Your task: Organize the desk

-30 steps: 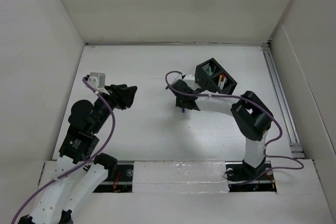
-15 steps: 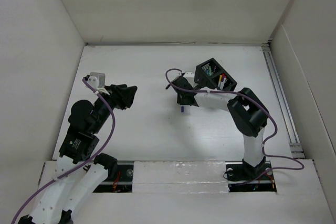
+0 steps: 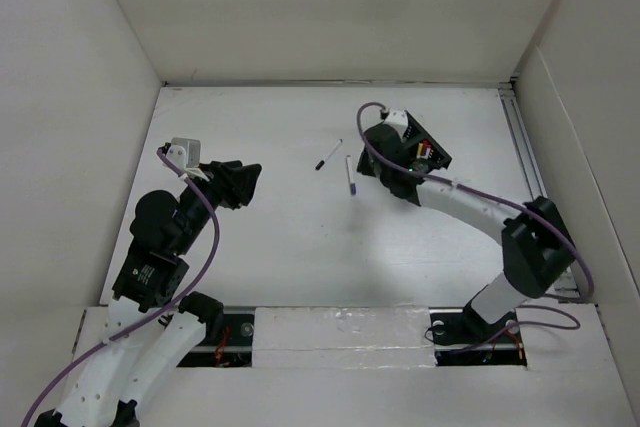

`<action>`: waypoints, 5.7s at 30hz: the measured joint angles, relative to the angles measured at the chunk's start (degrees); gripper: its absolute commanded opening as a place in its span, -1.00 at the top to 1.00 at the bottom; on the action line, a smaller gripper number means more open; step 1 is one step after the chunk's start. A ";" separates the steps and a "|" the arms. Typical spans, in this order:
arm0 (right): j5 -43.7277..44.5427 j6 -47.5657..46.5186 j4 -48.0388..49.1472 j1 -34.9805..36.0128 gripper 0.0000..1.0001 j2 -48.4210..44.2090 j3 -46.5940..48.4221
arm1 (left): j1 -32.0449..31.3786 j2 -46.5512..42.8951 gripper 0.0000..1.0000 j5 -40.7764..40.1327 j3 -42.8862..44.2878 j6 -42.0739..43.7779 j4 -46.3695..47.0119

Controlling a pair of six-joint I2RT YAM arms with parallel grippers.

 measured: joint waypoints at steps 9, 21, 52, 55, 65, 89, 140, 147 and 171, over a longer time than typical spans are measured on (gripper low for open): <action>5.07 -0.70 6.60 -12.96 1.00 -10.40 -0.09 | 0.00 0.00 0.08 0.07 0.00 0.00 0.00; -8.70 -4.35 9.25 -13.57 0.78 -2.58 2.60 | 0.00 0.00 0.08 0.09 0.00 0.00 -0.02; -2.78 -2.32 -12.26 -1.84 0.90 40.63 44.06 | 0.00 -0.02 0.08 0.13 -0.04 0.00 -0.02; -1.95 -1.90 -12.00 -1.55 1.00 36.92 38.60 | 0.00 -0.02 0.08 0.13 -0.04 0.00 -0.02; -3.39 -0.92 -10.03 5.18 0.92 17.75 10.19 | 0.00 -0.02 0.08 0.15 -0.04 0.00 0.00; -6.43 -4.92 -14.05 -5.68 0.05 36.70 43.10 | 0.00 -0.48 0.08 0.28 -0.04 0.02 0.00; 4.33 -2.95 4.59 -19.85 1.00 -9.77 3.34 | 0.00 -1.05 0.08 0.33 -0.04 0.35 -0.02; 13.66 -2.80 4.26 -23.26 1.00 -9.75 -0.17 | 0.00 -1.03 0.08 0.35 -0.04 0.35 -0.02; 24.39 -2.12 9.18 -14.47 -0.18 -8.92 -6.10 | 0.00 -0.17 0.08 0.37 -0.04 0.35 -0.02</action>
